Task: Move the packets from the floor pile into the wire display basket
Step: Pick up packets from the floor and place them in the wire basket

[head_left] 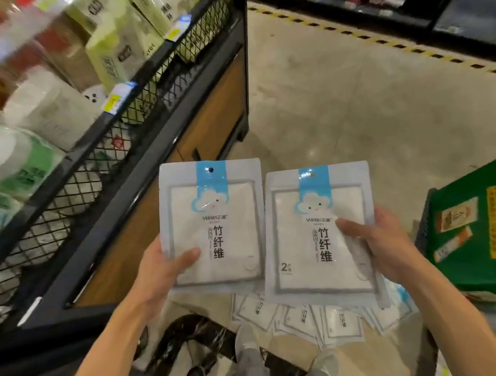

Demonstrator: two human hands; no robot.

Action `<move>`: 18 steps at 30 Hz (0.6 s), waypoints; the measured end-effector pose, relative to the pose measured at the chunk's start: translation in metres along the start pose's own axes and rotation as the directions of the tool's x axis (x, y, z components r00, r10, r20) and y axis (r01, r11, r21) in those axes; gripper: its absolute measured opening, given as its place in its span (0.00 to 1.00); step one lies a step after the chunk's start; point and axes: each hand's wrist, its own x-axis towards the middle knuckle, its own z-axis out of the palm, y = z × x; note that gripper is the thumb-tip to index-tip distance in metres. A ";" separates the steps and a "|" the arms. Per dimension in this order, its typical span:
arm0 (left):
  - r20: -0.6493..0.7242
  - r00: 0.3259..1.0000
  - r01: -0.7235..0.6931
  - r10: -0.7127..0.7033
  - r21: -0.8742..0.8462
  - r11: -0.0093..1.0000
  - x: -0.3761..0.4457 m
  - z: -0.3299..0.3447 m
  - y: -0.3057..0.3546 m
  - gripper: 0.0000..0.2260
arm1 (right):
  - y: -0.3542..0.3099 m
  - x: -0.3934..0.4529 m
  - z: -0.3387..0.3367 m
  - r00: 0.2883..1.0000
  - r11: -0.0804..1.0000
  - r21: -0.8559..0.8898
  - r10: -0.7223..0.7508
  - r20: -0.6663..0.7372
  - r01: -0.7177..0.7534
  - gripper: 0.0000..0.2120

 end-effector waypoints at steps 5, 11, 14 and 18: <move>-0.113 0.992 -0.067 0.063 -0.027 0.997 -0.096 -0.054 0.044 0.33 | -0.059 -0.066 0.039 0.995 0.999 0.013 -0.047 0.089 0.046 0.13; -0.290 0.941 -0.204 0.177 -0.063 0.977 -0.194 -0.080 0.063 0.36 | -0.104 -0.131 0.069 0.958 0.992 0.018 -0.124 0.259 0.123 0.13; -0.406 0.896 -0.241 0.182 -0.099 0.965 -0.248 -0.073 0.052 0.41 | -0.117 -0.154 0.072 0.912 0.984 -0.024 -0.154 0.380 0.176 0.15; -0.535 0.832 -0.272 0.144 -0.166 0.948 -0.313 -0.054 0.021 0.47 | -0.128 -0.174 0.075 0.855 0.966 -0.071 -0.186 0.484 0.250 0.11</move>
